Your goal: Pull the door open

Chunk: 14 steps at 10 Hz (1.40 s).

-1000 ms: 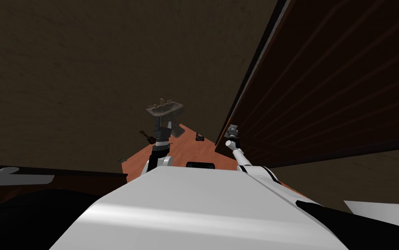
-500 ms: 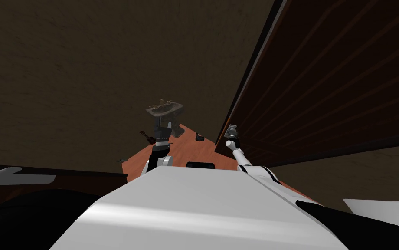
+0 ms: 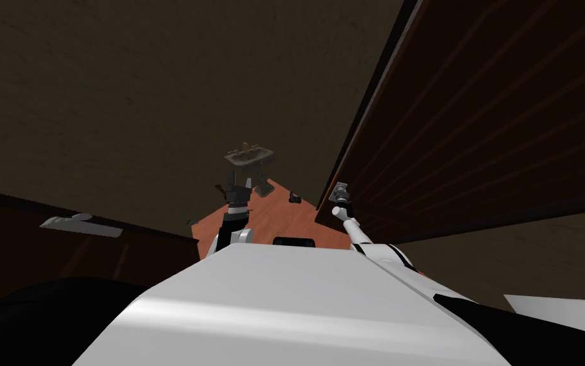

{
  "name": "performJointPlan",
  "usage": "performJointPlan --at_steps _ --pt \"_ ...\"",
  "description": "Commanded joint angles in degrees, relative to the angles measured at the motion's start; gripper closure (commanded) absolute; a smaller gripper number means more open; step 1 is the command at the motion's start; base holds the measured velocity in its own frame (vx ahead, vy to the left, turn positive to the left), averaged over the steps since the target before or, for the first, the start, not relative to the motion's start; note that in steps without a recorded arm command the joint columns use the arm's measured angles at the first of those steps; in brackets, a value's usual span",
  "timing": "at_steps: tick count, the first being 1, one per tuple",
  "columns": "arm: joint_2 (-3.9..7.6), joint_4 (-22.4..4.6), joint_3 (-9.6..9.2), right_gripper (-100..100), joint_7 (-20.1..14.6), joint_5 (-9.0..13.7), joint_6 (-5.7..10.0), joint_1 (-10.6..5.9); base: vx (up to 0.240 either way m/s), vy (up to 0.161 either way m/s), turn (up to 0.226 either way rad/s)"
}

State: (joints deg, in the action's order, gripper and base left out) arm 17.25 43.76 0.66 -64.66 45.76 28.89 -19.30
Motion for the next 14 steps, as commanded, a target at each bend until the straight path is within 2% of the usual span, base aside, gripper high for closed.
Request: performJointPlan --at_steps 1,7,8,9,14 --pt "0.34 1.23 -0.95 100 -1.05 -0.02 -0.72 0.67 -0.219 -0.053 0.145" --pt "3.08 3.09 -4.93 100 -6.19 -0.48 -1.58 2.35 -0.21 -0.077 0.16" --pt "2.97 2.66 -4.56 100 -5.77 -0.45 -1.32 2.05 -0.097 -0.019 0.041" --pt "3.32 3.15 -5.8 100 -6.75 -0.66 -1.57 2.43 -0.154 -0.031 0.1" --pt "4.55 4.76 -8.83 100 -9.15 -1.18 -1.81 3.18 -0.222 -0.061 0.099"
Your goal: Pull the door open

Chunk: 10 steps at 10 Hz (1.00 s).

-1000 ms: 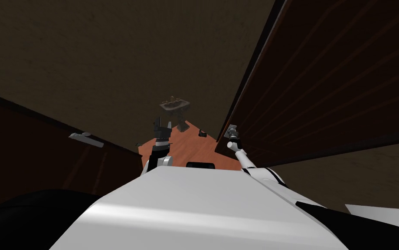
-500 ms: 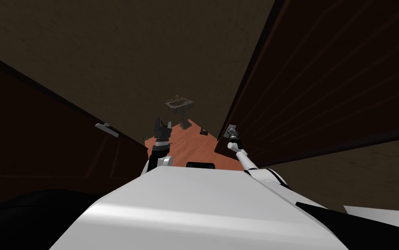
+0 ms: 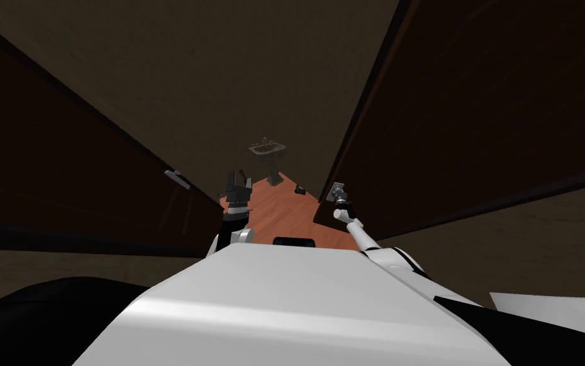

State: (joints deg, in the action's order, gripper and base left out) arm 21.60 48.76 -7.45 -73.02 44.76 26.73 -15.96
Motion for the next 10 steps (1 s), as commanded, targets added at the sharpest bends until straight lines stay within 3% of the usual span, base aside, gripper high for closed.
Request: performJointPlan --at_steps 1,4,5,10 --pt "0.57 0.24 -1.63 100 -1.5 -0.33 0.28 0.05 -0.242 -0.061 0.104" --pt "1.22 1.1 -3.24 100 -2.77 -0.6 0.15 0.45 -0.212 -0.076 0.087" --pt "1.1 1.27 -2.81 100 -2.35 -0.51 -0.05 0.6 -0.082 -0.029 0.032" --pt "2.97 3.32 -6.76 100 -5.32 -1.12 0.1 1.61 -0.202 -0.068 0.095"
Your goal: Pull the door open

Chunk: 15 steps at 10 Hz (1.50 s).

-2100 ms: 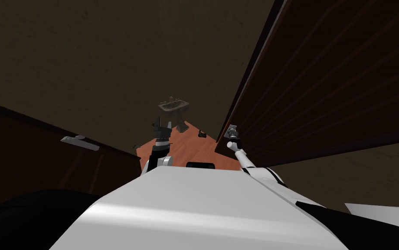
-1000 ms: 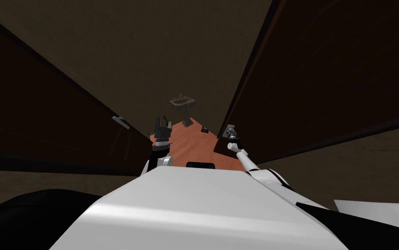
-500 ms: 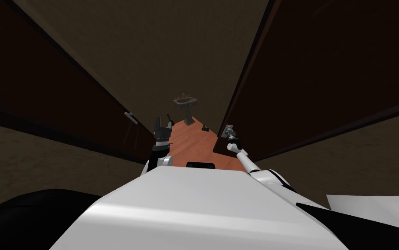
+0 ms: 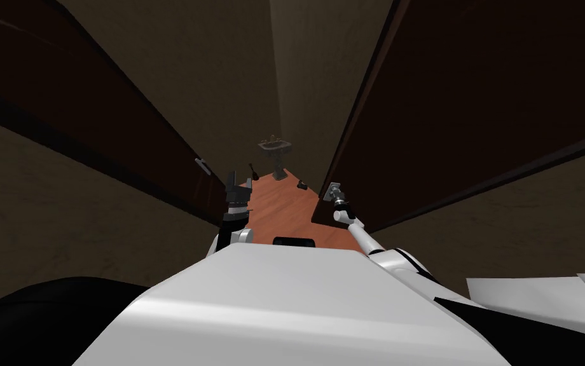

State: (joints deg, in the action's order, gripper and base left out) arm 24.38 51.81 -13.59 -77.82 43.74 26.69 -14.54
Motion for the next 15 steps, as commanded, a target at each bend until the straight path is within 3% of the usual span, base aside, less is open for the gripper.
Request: performJointPlan --at_steps 1,5,6,15 --pt "0.6 0.68 -1.36 100 -1.12 -0.22 0.21 0.36 -0.193 -0.071 0.091" --pt "1.93 2.03 -3.88 100 -3.12 -0.6 0.44 0.94 -0.188 -0.077 0.075" --pt "1.73 2.0 -3.36 100 -2.65 -0.5 0.27 0.93 -0.088 -0.039 0.032" --pt "6.03 5.77 -9.74 100 -7.85 -1.35 1.65 2.84 -0.18 -0.085 0.09"
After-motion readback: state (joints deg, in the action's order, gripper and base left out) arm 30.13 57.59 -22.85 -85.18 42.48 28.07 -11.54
